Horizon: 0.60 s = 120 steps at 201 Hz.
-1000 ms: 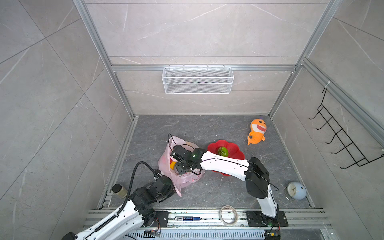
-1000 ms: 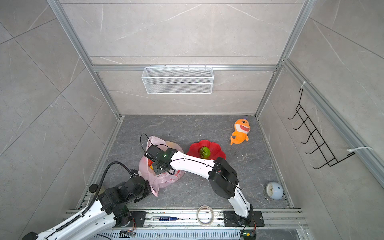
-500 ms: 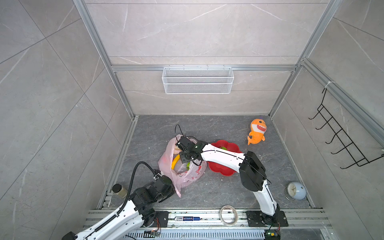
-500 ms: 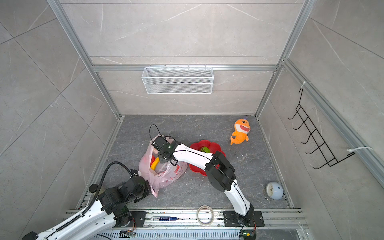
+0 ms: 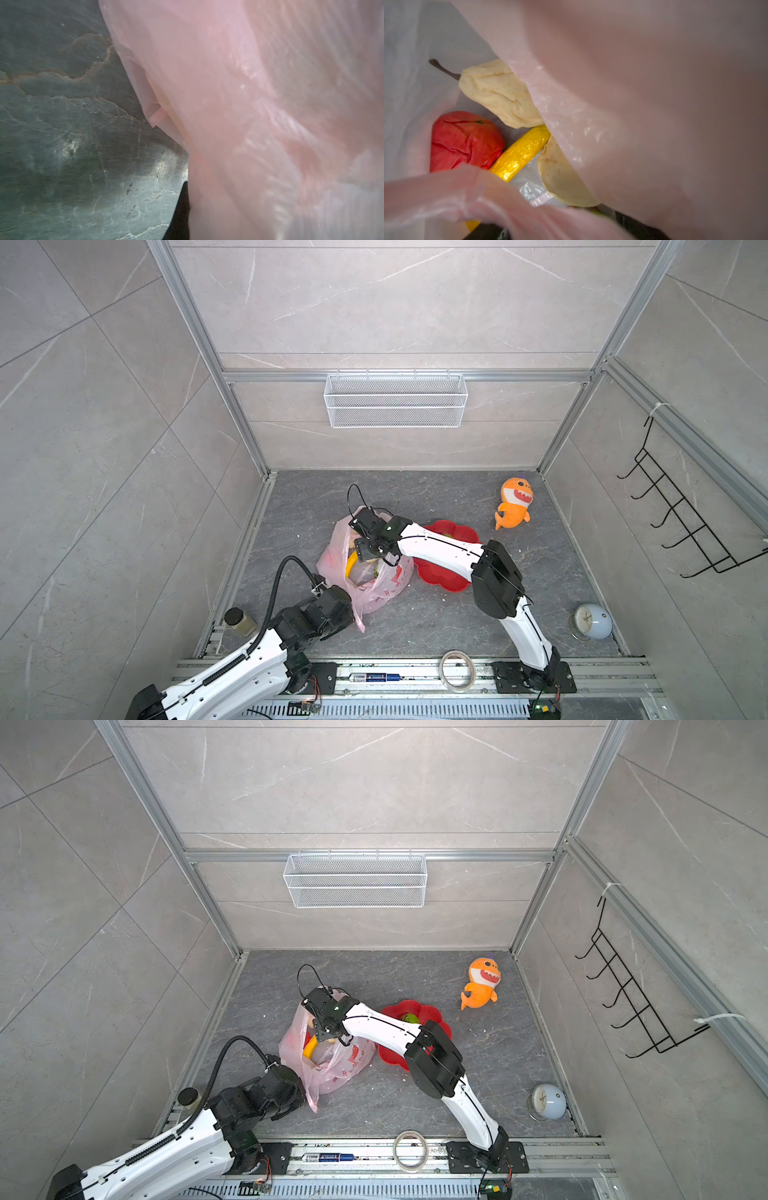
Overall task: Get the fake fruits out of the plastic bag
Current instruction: 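Lower the right gripper into the bag and grasp the pale pear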
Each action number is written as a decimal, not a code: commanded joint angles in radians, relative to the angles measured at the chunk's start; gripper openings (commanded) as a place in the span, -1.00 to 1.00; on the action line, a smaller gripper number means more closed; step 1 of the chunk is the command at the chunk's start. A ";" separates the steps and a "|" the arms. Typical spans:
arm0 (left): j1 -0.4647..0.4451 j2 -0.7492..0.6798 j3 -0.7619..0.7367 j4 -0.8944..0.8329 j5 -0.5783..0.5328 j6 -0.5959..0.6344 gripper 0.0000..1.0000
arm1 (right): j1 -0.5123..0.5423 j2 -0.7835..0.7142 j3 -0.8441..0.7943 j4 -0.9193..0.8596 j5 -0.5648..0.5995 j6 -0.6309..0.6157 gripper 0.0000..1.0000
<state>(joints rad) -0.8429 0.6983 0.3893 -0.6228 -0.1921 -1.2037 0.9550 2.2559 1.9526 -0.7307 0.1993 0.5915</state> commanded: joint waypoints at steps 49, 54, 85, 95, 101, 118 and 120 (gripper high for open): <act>-0.004 -0.019 0.028 0.039 -0.050 0.039 -1.00 | -0.003 0.054 0.044 -0.060 0.060 0.168 0.50; -0.004 -0.017 0.026 0.043 -0.048 0.039 -1.00 | -0.003 0.058 0.047 -0.057 0.061 0.171 0.50; -0.004 -0.008 0.010 0.056 -0.037 0.036 -1.00 | -0.003 0.074 0.052 -0.027 0.058 0.185 0.50; -0.004 -0.008 0.006 0.056 -0.034 0.033 -1.00 | -0.003 0.074 0.040 -0.006 0.055 0.196 0.50; -0.004 -0.007 0.005 0.056 -0.032 0.031 -1.00 | -0.003 0.076 0.035 0.005 0.055 0.202 0.50; -0.005 -0.011 -0.001 0.058 -0.030 0.029 -1.00 | -0.003 0.091 0.044 0.014 0.055 0.219 0.50; -0.004 -0.011 -0.002 0.057 -0.029 0.029 -1.00 | -0.003 0.092 0.045 0.013 0.057 0.221 0.50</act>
<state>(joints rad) -0.8429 0.6884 0.3939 -0.5880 -0.2104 -1.1877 0.9550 2.3131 1.9842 -0.7418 0.2405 0.7685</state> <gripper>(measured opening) 0.048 0.750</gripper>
